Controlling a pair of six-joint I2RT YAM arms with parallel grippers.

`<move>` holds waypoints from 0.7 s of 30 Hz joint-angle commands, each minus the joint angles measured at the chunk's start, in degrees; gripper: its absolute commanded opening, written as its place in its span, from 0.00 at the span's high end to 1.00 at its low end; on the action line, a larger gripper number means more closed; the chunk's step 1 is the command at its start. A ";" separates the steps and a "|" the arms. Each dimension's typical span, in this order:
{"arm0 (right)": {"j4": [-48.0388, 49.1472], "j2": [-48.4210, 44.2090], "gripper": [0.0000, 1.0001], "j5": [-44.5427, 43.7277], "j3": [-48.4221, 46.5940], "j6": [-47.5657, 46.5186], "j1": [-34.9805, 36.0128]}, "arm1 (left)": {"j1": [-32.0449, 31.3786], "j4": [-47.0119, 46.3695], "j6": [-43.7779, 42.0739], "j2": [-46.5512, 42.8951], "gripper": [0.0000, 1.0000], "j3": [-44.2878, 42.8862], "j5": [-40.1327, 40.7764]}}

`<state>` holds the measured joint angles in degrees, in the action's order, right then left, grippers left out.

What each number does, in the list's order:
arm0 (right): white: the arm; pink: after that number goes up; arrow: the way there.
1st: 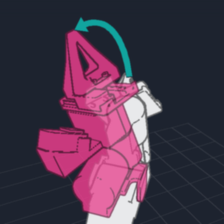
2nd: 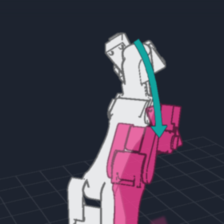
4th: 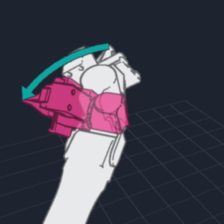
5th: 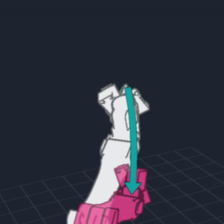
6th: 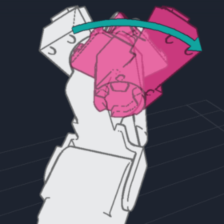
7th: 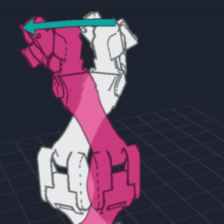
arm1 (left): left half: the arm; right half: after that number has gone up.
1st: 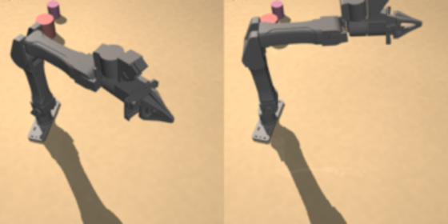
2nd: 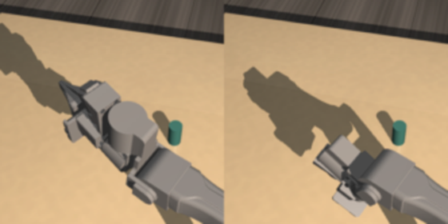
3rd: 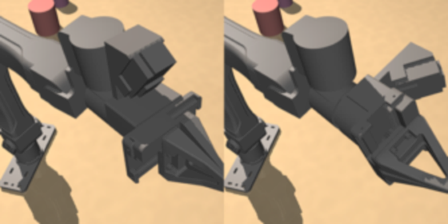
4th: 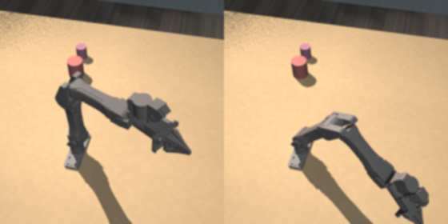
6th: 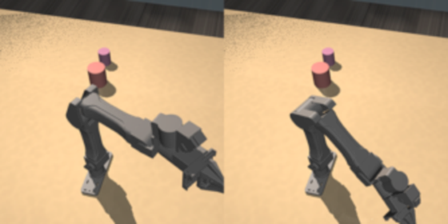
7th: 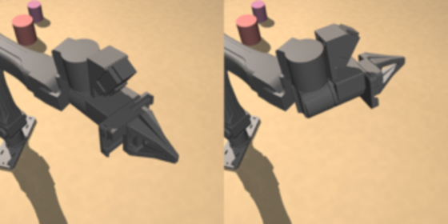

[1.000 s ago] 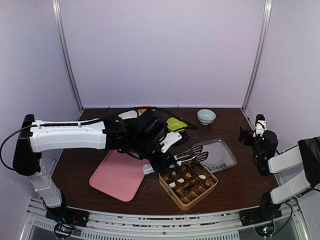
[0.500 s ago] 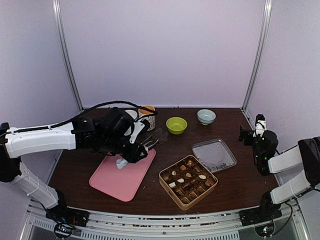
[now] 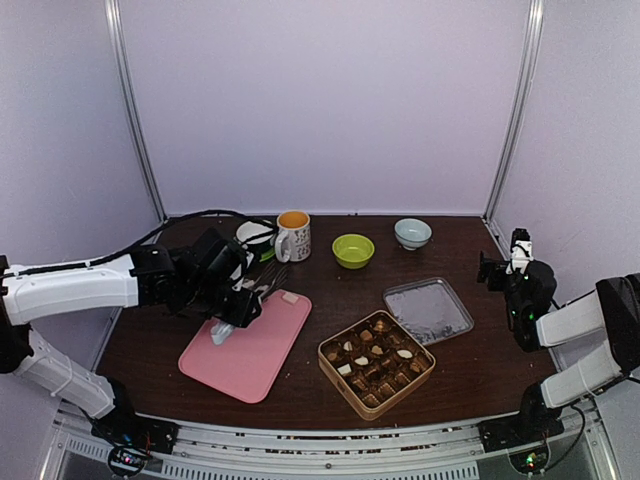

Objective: Pack the chocolate
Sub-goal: Pick up the fake chocolate from the plate.

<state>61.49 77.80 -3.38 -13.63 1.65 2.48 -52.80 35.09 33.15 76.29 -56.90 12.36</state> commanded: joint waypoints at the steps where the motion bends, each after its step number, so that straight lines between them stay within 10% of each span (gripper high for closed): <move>1: 0.77 0.05 0.00 0.17 -0.72 -0.25 -0.17 | 0.71 -0.57 3.07 1.33 0.61 -0.17 2.71; 21: 0.82 0.05 0.00 0.13 -0.77 -0.24 -0.19 | 1.56 -1.58 5.40 12.19 0.61 -3.25 -0.57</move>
<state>61.49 77.80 -3.38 -13.63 1.65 2.48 -51.68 35.18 38.09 87.24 -57.23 12.67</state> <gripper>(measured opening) 0.999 0.389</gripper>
